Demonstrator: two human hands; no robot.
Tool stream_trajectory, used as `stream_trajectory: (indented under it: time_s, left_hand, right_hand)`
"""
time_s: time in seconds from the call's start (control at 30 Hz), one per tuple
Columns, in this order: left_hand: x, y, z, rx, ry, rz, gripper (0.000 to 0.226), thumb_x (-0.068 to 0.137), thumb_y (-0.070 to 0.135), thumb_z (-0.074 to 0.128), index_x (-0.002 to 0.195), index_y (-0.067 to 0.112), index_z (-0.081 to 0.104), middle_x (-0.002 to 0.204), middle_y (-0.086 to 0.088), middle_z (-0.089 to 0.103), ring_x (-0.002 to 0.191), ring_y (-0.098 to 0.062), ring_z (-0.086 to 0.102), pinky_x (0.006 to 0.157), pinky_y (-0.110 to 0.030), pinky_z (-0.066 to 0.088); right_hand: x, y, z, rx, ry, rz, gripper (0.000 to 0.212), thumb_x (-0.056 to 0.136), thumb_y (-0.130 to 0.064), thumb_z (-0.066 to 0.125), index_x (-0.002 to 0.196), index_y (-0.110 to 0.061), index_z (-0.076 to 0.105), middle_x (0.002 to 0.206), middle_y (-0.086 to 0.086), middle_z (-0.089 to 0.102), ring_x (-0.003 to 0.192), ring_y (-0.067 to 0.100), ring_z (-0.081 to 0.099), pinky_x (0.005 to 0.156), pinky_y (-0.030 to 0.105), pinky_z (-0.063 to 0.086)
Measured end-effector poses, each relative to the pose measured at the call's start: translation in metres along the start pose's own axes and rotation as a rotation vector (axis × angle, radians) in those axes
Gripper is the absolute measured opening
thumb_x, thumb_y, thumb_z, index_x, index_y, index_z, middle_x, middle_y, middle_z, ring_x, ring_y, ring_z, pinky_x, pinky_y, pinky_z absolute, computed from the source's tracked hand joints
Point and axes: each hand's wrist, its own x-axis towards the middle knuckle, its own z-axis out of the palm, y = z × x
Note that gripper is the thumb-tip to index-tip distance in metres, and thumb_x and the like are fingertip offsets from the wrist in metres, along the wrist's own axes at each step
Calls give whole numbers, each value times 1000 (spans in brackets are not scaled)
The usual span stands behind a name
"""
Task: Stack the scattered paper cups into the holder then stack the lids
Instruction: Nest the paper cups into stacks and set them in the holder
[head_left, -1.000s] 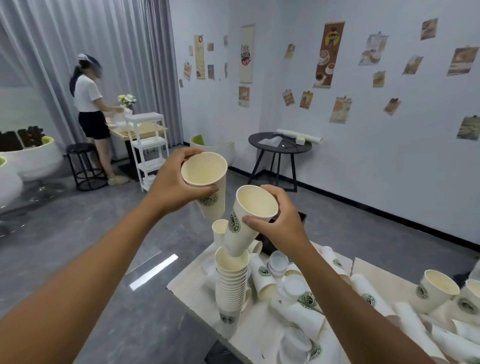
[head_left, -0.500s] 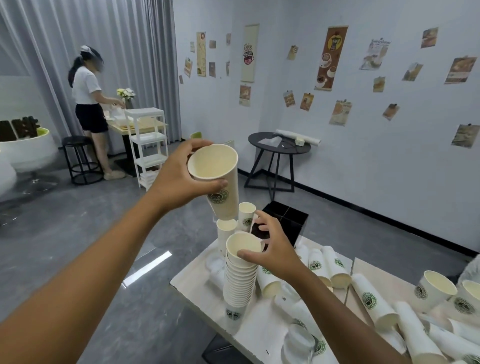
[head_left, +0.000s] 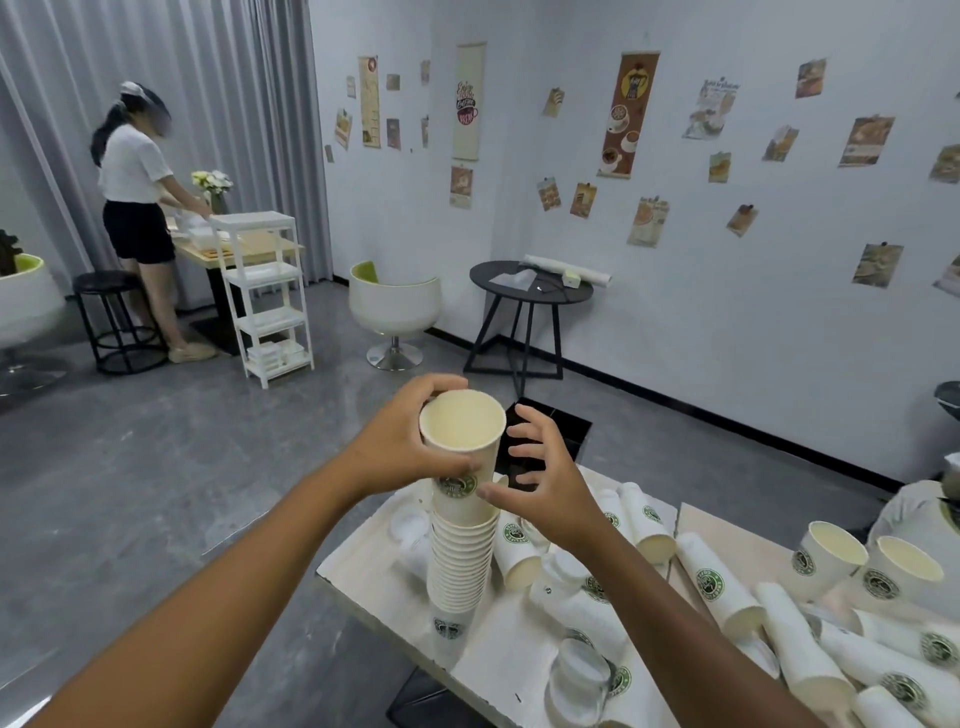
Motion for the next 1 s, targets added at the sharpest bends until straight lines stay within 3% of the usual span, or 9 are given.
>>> stream_trajectory:
  time_s: [0.13, 0.33, 0.47, 0.57, 0.7, 0.83, 1.0]
  left_hand:
    - [-6, -13, 5, 51, -42, -37, 95, 67, 37, 97, 147, 36, 46, 138, 18, 50, 120, 13, 50, 84, -8, 47]
    - [-19, -32, 5, -19, -18, -91, 75, 71, 32, 95, 132, 47, 54, 135, 25, 56, 120, 9, 54, 87, -15, 49]
    - [-31, -52, 17, -38, -45, -148, 67, 74, 32, 93, 131, 42, 59, 135, 24, 59, 120, 6, 56, 89, -19, 51]
    - [-36, -63, 28, -67, -34, -190, 60, 77, 25, 91, 128, 38, 62, 133, 21, 61, 118, 6, 57, 86, -15, 52]
    - [-37, -75, 41, -56, -56, -226, 50, 82, 20, 86, 124, 38, 65, 127, 22, 66, 116, 5, 59, 89, -21, 54]
    - [-38, -85, 48, -28, -92, -239, 52, 83, 17, 85, 127, 34, 65, 127, 23, 66, 116, 9, 57, 84, -10, 49]
    - [-43, -91, 53, 18, -115, -253, 55, 83, 24, 86, 130, 39, 61, 128, 28, 61, 117, 14, 52, 88, -11, 42]
  right_hand:
    - [-2, 1, -1, -13, -11, 8, 95, 73, -34, 92, 146, -49, 34, 137, -22, 50, 123, 0, 51, 89, 25, 52]
    - [1, 11, 7, -45, -43, 12, 86, 75, -39, 89, 145, -46, 41, 138, -23, 48, 122, -2, 51, 91, 25, 53]
    - [3, 26, 18, -62, -69, 33, 80, 74, -40, 89, 142, -43, 46, 139, -21, 49, 121, -1, 52, 91, 27, 55]
    - [3, 40, 24, -87, -90, 54, 75, 77, -37, 88, 141, -37, 50, 137, -18, 50, 119, 0, 54, 84, 17, 52]
    - [5, 56, 27, -156, -101, 46, 66, 79, -34, 87, 137, -27, 56, 134, -11, 52, 116, 2, 56, 77, 10, 48]
    - [4, 69, 29, -163, -113, 34, 65, 78, -34, 87, 136, -27, 58, 133, -11, 53, 112, -1, 54, 78, 11, 47]
    - [-1, 80, 35, -133, -114, 35, 65, 79, -31, 88, 136, -27, 57, 133, -10, 52, 110, -5, 50, 81, 10, 45]
